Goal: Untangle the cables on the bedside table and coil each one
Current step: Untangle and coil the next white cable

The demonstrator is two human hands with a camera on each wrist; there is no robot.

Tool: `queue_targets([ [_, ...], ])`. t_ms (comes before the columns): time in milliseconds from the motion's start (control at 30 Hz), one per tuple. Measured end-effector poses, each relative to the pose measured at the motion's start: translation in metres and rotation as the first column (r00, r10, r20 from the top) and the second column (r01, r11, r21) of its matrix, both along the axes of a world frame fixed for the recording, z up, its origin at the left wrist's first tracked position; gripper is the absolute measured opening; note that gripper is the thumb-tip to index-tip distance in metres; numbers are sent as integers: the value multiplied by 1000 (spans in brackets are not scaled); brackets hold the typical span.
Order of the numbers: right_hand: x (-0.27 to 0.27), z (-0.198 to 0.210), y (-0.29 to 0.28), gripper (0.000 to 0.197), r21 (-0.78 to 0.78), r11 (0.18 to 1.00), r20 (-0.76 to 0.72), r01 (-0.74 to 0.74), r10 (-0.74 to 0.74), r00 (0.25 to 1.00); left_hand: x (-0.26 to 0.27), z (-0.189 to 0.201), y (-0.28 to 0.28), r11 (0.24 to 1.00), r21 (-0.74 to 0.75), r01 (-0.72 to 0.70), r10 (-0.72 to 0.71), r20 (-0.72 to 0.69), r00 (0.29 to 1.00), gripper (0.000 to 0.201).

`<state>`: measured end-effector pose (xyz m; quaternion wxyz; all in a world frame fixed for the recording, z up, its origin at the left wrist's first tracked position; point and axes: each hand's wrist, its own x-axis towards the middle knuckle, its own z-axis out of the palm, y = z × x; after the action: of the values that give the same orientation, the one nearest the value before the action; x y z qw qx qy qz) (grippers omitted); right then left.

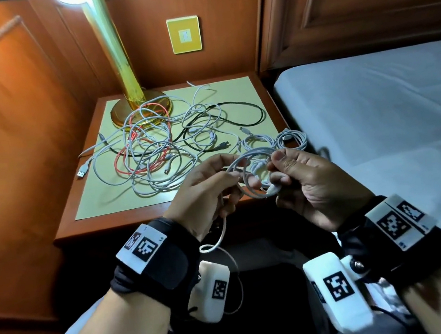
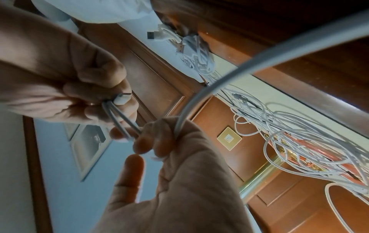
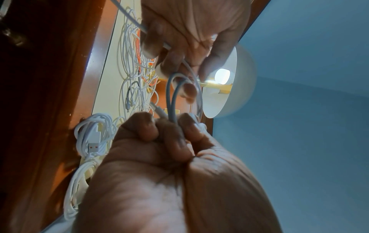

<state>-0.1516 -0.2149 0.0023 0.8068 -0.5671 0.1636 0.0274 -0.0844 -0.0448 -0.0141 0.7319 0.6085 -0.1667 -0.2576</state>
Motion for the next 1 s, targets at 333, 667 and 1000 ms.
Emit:
queue_targets([
  [333, -3, -5, 8, 31, -105, 972, -56, -212, 207, 977, 2, -9, -7, 992, 117, -39, 16, 196, 980, 14],
  [667, -4, 0, 6, 41, 42, 969, -104, -242, 245, 964, 4, -10, -5, 989, 145, 5, -40, 240, 970, 30],
  [1000, -2, 2, 1, 44, 141, 981, -43, -135, 142, 989, 6, -6, 0, 997, 78, 10, -16, 88, 996, 20],
])
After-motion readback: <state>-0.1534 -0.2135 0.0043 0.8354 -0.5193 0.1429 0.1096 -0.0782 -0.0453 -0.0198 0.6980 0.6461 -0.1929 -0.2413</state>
